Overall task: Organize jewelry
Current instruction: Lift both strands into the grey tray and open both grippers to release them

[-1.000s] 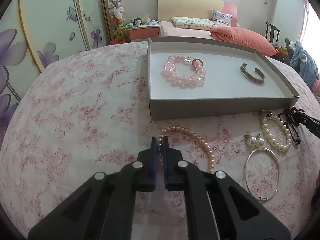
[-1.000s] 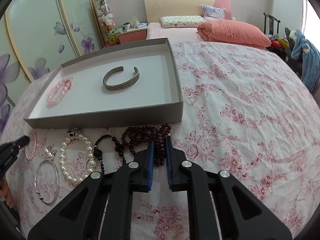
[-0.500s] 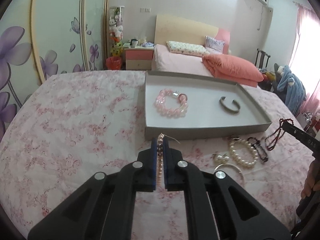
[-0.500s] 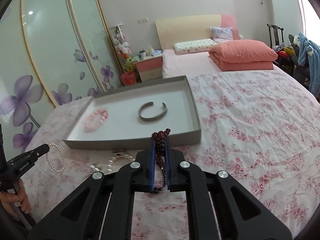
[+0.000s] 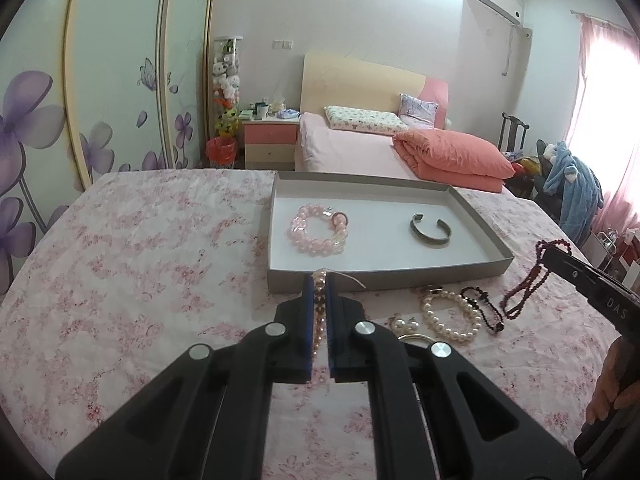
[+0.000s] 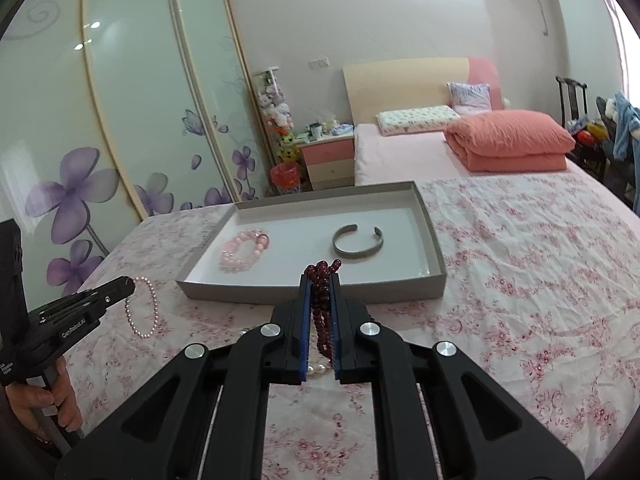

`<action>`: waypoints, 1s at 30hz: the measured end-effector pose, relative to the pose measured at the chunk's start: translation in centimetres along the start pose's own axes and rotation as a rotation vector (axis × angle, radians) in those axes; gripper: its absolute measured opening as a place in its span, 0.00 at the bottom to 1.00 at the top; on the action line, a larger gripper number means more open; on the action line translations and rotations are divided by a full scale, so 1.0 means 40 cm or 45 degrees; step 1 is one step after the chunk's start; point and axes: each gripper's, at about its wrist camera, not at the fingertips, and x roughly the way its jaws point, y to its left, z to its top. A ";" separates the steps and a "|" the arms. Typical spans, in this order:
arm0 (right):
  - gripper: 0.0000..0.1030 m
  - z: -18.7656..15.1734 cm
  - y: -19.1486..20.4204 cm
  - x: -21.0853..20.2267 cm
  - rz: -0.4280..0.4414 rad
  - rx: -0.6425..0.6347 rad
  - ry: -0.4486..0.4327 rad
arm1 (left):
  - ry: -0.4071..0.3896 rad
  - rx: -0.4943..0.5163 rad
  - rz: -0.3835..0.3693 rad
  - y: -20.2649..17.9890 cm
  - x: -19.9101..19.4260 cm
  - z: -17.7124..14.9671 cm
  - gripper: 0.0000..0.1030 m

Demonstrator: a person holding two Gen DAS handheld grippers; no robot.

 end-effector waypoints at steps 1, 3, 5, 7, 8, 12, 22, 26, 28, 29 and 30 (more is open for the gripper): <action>0.09 0.000 0.006 -0.002 0.000 -0.010 -0.006 | -0.006 0.005 -0.005 -0.006 -0.005 0.000 0.06; 0.09 -0.001 0.020 -0.007 -0.001 -0.036 -0.025 | -0.018 0.015 -0.006 -0.016 -0.012 0.000 0.06; 0.09 -0.004 0.029 -0.009 -0.004 -0.054 -0.044 | -0.031 0.023 -0.004 -0.025 -0.019 0.001 0.06; 0.09 -0.005 0.039 -0.014 -0.011 -0.075 -0.065 | -0.048 0.036 0.001 -0.032 -0.027 0.000 0.06; 0.09 -0.005 0.044 -0.017 -0.015 -0.086 -0.075 | -0.056 0.042 0.004 -0.036 -0.031 0.001 0.06; 0.09 -0.005 0.054 -0.027 -0.026 -0.104 -0.109 | -0.091 0.063 0.014 -0.051 -0.048 0.007 0.06; 0.09 0.000 0.066 -0.042 -0.050 -0.133 -0.162 | -0.157 0.101 0.044 -0.069 -0.071 0.016 0.06; 0.09 0.001 0.067 -0.044 -0.063 -0.142 -0.180 | -0.170 0.110 0.064 -0.078 -0.075 0.020 0.06; 0.09 0.007 0.071 -0.046 -0.081 -0.156 -0.199 | -0.178 0.119 0.074 -0.082 -0.075 0.025 0.06; 0.09 0.011 0.072 -0.046 -0.089 -0.164 -0.208 | -0.182 0.122 0.081 -0.083 -0.074 0.028 0.06; 0.09 0.015 0.074 -0.046 -0.095 -0.170 -0.216 | -0.188 0.128 0.090 -0.086 -0.073 0.032 0.06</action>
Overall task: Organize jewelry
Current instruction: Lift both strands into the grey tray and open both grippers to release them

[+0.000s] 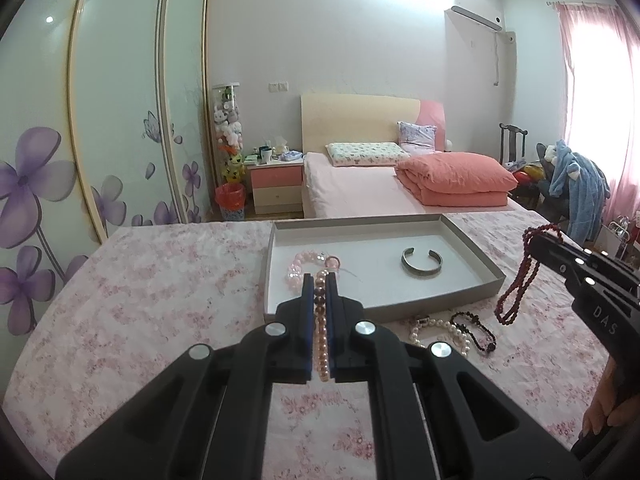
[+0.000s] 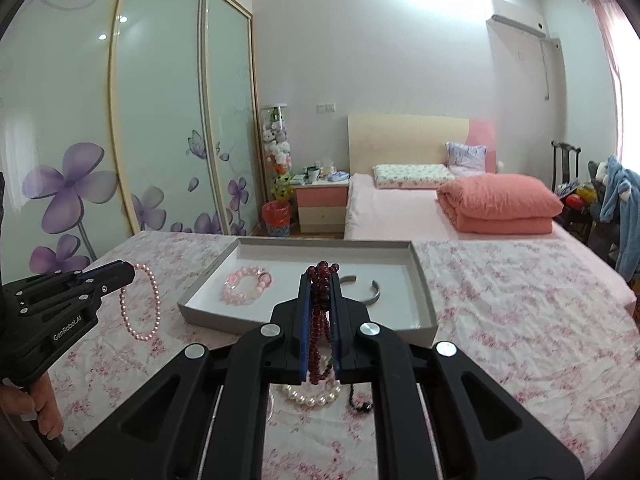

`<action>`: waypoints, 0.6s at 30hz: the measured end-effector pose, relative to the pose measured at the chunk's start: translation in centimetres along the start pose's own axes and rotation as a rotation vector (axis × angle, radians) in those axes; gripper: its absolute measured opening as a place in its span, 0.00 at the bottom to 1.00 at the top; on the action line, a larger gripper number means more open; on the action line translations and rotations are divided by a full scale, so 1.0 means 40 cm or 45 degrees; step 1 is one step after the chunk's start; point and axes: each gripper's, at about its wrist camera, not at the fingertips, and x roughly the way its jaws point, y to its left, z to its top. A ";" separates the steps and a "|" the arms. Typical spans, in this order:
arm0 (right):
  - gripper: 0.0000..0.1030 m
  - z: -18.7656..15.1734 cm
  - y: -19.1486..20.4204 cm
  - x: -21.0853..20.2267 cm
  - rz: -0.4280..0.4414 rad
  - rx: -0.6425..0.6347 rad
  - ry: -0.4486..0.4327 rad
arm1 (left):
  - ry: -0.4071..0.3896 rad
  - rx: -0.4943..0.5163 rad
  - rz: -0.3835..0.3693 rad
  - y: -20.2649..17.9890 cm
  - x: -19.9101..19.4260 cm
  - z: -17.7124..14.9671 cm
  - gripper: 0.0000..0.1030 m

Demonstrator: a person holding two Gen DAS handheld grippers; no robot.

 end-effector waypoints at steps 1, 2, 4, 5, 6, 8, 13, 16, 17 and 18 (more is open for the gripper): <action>0.09 0.005 0.001 0.001 -0.008 -0.009 -0.010 | -0.003 0.004 0.005 0.000 0.004 0.003 0.06; 0.09 0.009 0.003 0.002 -0.015 -0.017 -0.018 | -0.006 0.007 0.011 -0.002 0.008 0.007 0.06; 0.09 0.016 0.005 0.006 -0.031 -0.033 -0.035 | -0.009 0.014 0.020 -0.007 0.017 0.014 0.06; 0.09 0.020 0.006 0.008 -0.036 -0.038 -0.040 | -0.010 0.017 0.023 -0.008 0.022 0.018 0.06; 0.09 0.025 0.005 0.012 -0.039 -0.042 -0.047 | -0.012 0.020 0.027 -0.010 0.027 0.022 0.06; 0.09 0.032 0.006 0.017 -0.045 -0.045 -0.055 | -0.015 0.024 0.032 -0.011 0.039 0.031 0.06; 0.09 0.055 0.001 0.035 -0.062 -0.053 -0.089 | -0.023 0.031 0.043 -0.012 0.070 0.056 0.06; 0.09 0.069 0.000 0.051 -0.073 -0.060 -0.108 | -0.029 0.040 0.051 -0.011 0.093 0.071 0.06; 0.09 0.073 0.000 0.056 -0.076 -0.061 -0.114 | -0.029 0.042 0.052 -0.012 0.100 0.076 0.06; 0.09 0.077 -0.002 0.063 -0.077 -0.061 -0.119 | -0.028 0.042 0.049 -0.011 0.109 0.081 0.06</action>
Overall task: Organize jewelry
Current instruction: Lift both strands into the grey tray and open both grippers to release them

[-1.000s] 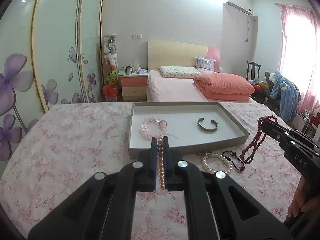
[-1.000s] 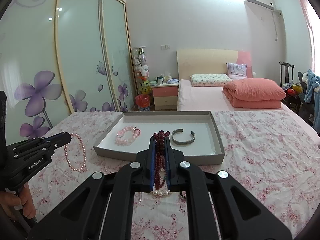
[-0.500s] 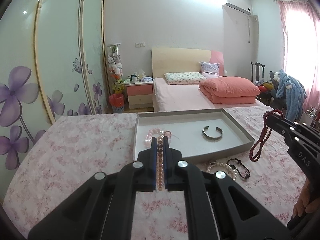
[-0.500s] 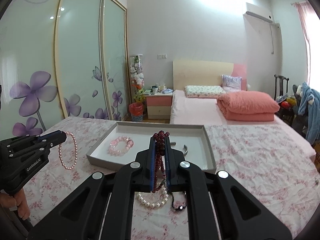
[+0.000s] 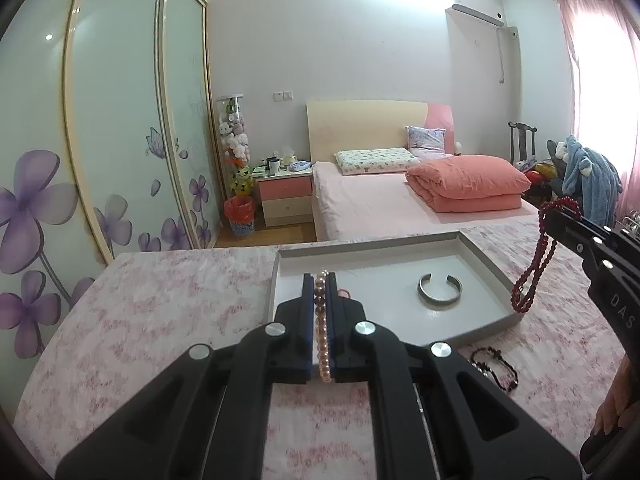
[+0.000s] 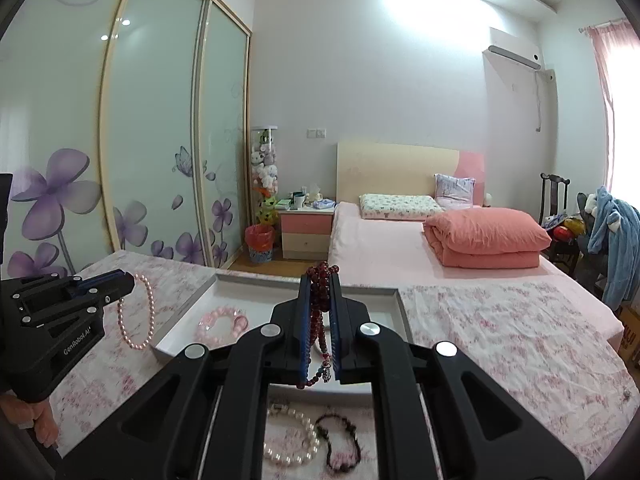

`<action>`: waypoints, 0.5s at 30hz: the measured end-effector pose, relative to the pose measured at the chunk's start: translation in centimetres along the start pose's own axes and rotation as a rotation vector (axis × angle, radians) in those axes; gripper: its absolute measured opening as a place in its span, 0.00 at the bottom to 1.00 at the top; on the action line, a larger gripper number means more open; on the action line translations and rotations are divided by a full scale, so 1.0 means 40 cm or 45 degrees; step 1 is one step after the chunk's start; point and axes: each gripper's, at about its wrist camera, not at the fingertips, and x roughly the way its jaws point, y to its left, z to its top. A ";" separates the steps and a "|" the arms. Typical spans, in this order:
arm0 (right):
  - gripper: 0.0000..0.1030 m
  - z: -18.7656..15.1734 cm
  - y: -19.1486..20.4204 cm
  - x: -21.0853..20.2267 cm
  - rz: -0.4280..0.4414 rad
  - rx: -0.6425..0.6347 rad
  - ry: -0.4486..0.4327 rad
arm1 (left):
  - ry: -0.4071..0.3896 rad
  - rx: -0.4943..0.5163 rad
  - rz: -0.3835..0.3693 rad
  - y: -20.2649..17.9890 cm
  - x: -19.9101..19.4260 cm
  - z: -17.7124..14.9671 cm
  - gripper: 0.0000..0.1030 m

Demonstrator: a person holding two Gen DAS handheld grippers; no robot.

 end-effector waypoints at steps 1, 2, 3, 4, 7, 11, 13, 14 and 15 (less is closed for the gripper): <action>0.09 0.004 0.000 0.009 -0.002 0.001 -0.005 | 0.000 0.001 -0.003 0.000 0.011 0.006 0.06; 0.09 0.007 -0.001 0.018 -0.003 0.002 -0.005 | -0.002 0.004 -0.004 -0.001 0.022 0.012 0.06; 0.09 0.011 -0.005 0.032 -0.002 0.009 -0.002 | -0.003 0.008 -0.003 -0.002 0.029 0.013 0.06; 0.09 0.010 -0.005 0.042 0.001 0.016 0.002 | -0.005 0.011 -0.005 -0.005 0.043 0.018 0.06; 0.09 0.014 -0.016 0.081 0.007 0.049 0.019 | 0.006 0.009 -0.015 -0.009 0.083 0.032 0.06; 0.09 0.015 -0.037 0.135 0.019 0.112 0.054 | 0.033 -0.007 -0.028 -0.007 0.135 0.045 0.06; 0.09 0.012 -0.046 0.171 0.025 0.141 0.085 | 0.050 -0.017 -0.037 -0.006 0.164 0.047 0.06; 0.09 0.010 -0.051 0.188 0.030 0.154 0.102 | 0.059 -0.022 -0.043 -0.006 0.178 0.047 0.06; 0.09 0.008 -0.051 0.198 0.032 0.161 0.113 | 0.070 -0.026 -0.048 -0.005 0.193 0.046 0.06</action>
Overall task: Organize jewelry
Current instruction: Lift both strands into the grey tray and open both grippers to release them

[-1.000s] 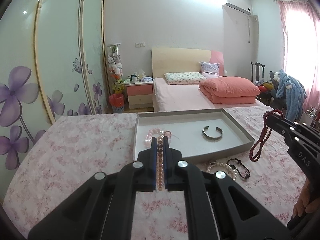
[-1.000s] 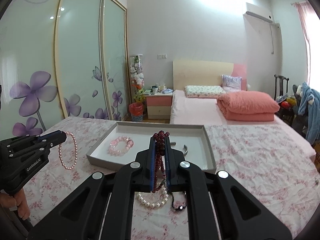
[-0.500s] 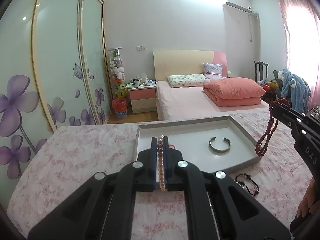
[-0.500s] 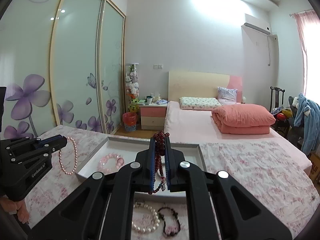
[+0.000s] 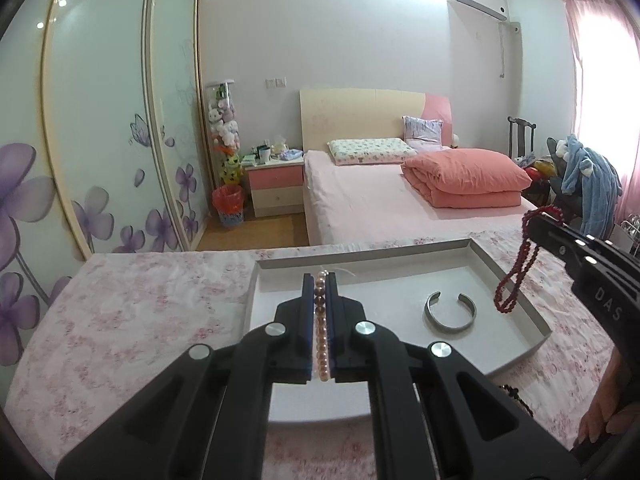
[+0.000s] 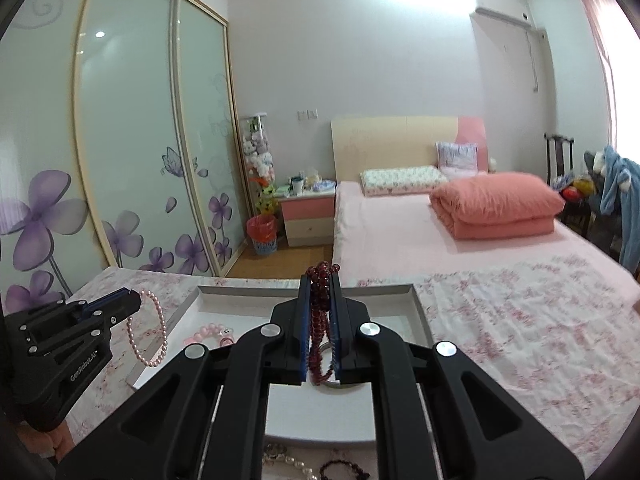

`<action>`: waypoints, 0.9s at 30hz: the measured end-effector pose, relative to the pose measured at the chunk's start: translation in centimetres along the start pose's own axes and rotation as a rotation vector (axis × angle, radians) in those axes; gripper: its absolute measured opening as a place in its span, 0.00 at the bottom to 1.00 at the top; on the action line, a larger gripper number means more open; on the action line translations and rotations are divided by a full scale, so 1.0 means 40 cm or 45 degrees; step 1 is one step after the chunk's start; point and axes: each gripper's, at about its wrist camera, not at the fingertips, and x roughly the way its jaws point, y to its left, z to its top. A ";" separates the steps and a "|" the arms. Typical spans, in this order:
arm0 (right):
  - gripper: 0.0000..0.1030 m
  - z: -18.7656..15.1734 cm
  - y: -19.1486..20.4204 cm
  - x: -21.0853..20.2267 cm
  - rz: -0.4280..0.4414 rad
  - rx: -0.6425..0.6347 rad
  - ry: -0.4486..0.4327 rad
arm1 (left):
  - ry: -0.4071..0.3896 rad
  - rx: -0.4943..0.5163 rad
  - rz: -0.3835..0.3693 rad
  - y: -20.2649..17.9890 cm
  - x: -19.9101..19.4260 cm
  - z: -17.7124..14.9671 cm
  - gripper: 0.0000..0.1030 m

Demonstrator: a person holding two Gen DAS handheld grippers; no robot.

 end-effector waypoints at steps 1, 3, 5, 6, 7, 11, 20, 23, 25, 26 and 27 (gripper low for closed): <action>0.09 -0.003 -0.004 0.017 0.001 0.010 0.018 | 0.008 -0.003 -0.003 -0.003 0.013 0.001 0.06; 0.09 -0.007 -0.007 0.046 0.001 0.018 0.047 | 0.024 -0.006 -0.003 -0.004 0.037 0.000 0.06; 0.09 -0.009 -0.008 0.069 0.001 0.021 0.066 | 0.038 -0.010 -0.002 -0.004 0.058 -0.002 0.06; 0.09 -0.012 -0.008 0.077 0.003 0.023 0.075 | 0.047 -0.016 -0.004 -0.003 0.069 -0.003 0.06; 0.09 -0.014 -0.005 0.087 0.004 0.026 0.086 | 0.054 -0.020 -0.005 -0.003 0.077 -0.004 0.06; 0.09 -0.022 -0.013 0.114 0.010 0.045 0.120 | 0.073 -0.020 -0.005 -0.005 0.103 -0.009 0.06; 0.10 -0.039 -0.017 0.161 0.017 0.066 0.196 | 0.106 -0.025 -0.019 -0.010 0.152 -0.014 0.07; 0.24 -0.043 -0.017 0.162 0.007 0.062 0.203 | 0.114 -0.034 -0.022 0.002 0.161 -0.018 0.14; 0.41 -0.044 -0.022 0.155 -0.010 0.060 0.189 | 0.117 -0.046 -0.024 0.013 0.161 -0.018 0.17; 0.41 -0.043 -0.025 0.151 -0.017 0.059 0.180 | 0.116 -0.050 -0.023 0.017 0.159 -0.017 0.17; 0.41 -0.043 -0.026 0.149 -0.022 0.059 0.177 | 0.114 -0.055 -0.020 0.023 0.156 -0.016 0.17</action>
